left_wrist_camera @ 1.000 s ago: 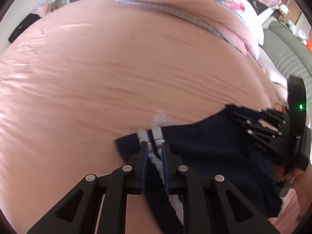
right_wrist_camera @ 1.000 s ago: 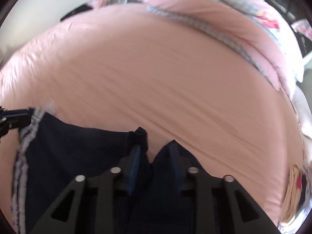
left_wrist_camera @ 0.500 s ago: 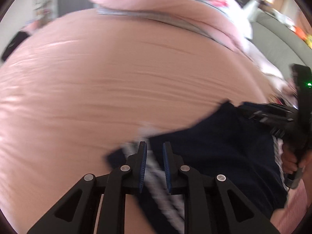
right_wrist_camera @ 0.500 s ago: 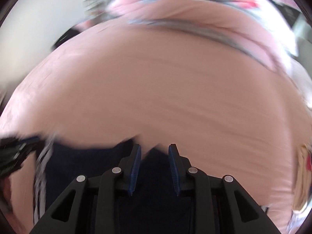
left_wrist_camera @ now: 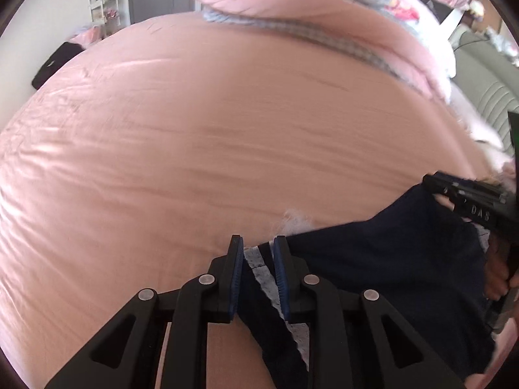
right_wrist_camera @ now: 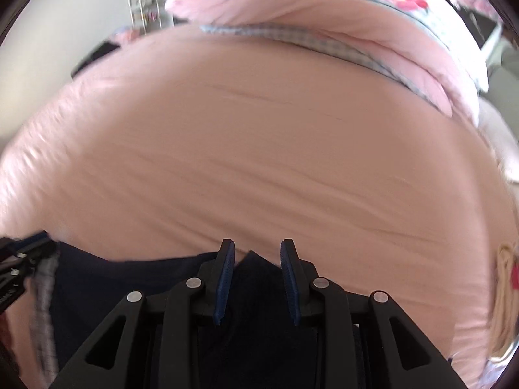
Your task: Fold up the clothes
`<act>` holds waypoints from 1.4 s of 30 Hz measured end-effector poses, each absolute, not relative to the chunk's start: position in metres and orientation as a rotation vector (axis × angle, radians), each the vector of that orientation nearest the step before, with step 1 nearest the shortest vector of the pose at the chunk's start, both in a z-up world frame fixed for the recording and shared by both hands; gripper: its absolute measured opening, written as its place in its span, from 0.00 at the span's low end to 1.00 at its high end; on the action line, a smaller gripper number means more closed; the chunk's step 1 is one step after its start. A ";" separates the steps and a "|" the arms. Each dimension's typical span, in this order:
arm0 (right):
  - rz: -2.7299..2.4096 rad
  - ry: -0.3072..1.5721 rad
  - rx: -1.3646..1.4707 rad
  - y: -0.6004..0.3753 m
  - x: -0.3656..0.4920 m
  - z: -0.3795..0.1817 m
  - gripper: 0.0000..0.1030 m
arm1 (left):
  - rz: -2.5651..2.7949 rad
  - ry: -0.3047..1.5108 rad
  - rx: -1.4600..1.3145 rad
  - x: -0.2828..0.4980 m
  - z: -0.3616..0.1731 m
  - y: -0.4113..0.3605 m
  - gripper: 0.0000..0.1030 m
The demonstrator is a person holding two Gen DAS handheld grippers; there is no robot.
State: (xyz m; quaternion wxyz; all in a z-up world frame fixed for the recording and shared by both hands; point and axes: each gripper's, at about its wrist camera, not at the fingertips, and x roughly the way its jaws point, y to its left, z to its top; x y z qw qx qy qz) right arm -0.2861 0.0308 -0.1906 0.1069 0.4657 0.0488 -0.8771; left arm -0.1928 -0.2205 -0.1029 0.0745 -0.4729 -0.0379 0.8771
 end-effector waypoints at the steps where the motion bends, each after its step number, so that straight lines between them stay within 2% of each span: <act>1: -2.576 0.136 1.352 0.032 -0.276 -0.184 0.28 | 2.609 -0.111 -1.393 -0.191 -0.097 -0.220 0.17; 4: -2.558 0.135 1.332 0.030 -0.230 -0.176 0.28 | 2.532 -0.124 -1.376 -0.186 -0.084 -0.220 0.17; 10: -2.481 -0.003 1.484 0.069 -0.206 -0.181 0.28 | 2.420 -0.071 -1.498 -0.159 -0.085 -0.188 0.17; 16: -2.468 -0.004 1.573 0.081 -0.143 -0.204 0.28 | 2.325 0.018 -1.574 -0.101 -0.093 -0.155 0.17; 20: -2.514 0.069 1.575 0.105 -0.137 -0.209 0.28 | 2.345 0.078 -1.631 -0.065 -0.100 -0.149 0.17; 22: -2.551 0.116 1.604 0.112 -0.137 -0.210 0.28 | 2.364 0.040 -1.656 -0.058 -0.103 -0.155 0.17; 28: -2.598 0.025 1.676 0.151 -0.123 -0.210 0.31 | 2.497 0.018 -1.724 -0.041 -0.092 -0.178 0.18; 31: -2.623 -0.122 1.599 0.174 -0.108 -0.198 0.31 | 2.435 -0.206 -1.691 -0.030 -0.088 -0.189 0.18; 33: -2.661 -0.215 1.575 0.190 -0.102 -0.194 0.32 | 2.405 -0.256 -1.668 -0.023 -0.089 -0.183 0.18; 38: -2.701 -0.227 1.667 0.211 -0.100 -0.203 0.35 | 2.393 -0.238 -1.723 -0.020 -0.098 -0.165 0.19; 40: -2.670 -0.299 1.677 0.219 -0.097 -0.207 0.41 | 2.402 -0.260 -1.728 -0.017 -0.099 -0.166 0.21; 41: -2.652 -0.334 1.681 0.222 -0.095 -0.210 0.48 | 2.397 -0.271 -1.727 -0.014 -0.099 -0.167 0.26; 42: -2.626 -0.361 1.681 0.225 -0.094 -0.212 0.50 | 2.388 -0.292 -1.721 -0.012 -0.098 -0.171 0.30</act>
